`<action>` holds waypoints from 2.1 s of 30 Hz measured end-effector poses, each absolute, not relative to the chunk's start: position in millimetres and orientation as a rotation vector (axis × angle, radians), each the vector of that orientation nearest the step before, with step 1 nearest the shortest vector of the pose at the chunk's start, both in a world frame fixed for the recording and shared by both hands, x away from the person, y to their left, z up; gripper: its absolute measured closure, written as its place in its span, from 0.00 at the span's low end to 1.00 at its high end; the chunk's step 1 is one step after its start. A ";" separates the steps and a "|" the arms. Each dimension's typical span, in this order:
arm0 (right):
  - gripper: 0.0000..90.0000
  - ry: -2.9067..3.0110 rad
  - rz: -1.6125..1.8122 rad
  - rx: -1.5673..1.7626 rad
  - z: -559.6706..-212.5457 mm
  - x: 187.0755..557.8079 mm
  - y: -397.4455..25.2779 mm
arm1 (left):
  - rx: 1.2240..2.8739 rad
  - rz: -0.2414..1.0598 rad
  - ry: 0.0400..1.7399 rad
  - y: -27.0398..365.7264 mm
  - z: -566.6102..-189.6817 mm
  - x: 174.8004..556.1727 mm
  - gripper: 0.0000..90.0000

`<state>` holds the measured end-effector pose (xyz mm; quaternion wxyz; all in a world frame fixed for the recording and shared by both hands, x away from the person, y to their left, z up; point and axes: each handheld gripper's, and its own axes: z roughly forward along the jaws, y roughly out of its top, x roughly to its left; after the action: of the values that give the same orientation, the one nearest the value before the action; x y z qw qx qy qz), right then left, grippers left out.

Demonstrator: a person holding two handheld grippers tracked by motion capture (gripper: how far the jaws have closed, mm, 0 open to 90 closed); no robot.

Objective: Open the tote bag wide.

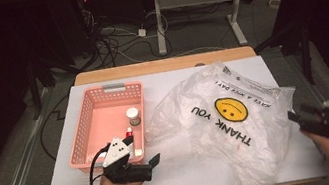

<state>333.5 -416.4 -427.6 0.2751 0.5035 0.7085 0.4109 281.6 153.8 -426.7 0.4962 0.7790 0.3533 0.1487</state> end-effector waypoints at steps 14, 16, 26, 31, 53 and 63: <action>0.24 2.011 0.987 1.529 -460.9 441.9 -435.1 | 1.892 0.364 0.858 157.6 -429.6 282.3 0.00; 0.37 2.055 0.981 1.478 -463.3 440.4 -426.1 | 1.893 0.369 0.859 158.7 -429.1 281.5 0.00; 0.95 2.030 0.888 1.450 -475.3 401.2 -423.9 | 1.873 0.364 0.873 162.8 -427.8 282.2 0.00; 0.95 1.986 0.886 1.476 -473.9 364.1 -432.3 | 1.877 0.380 0.878 167.3 -426.4 284.8 0.00; 0.16 1.775 1.155 1.297 -424.6 265.3 -430.6 | 1.850 0.423 0.932 180.5 -429.7 289.1 0.00; 0.00 1.828 1.242 1.227 -420.9 269.1 -397.3 | 1.825 0.422 0.956 185.8 -430.0 289.2 0.00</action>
<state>269.1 -397.3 -420.9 0.3023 0.4628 0.6893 0.4683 289.2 185.8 -430.0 0.4963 0.7534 0.3946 0.1743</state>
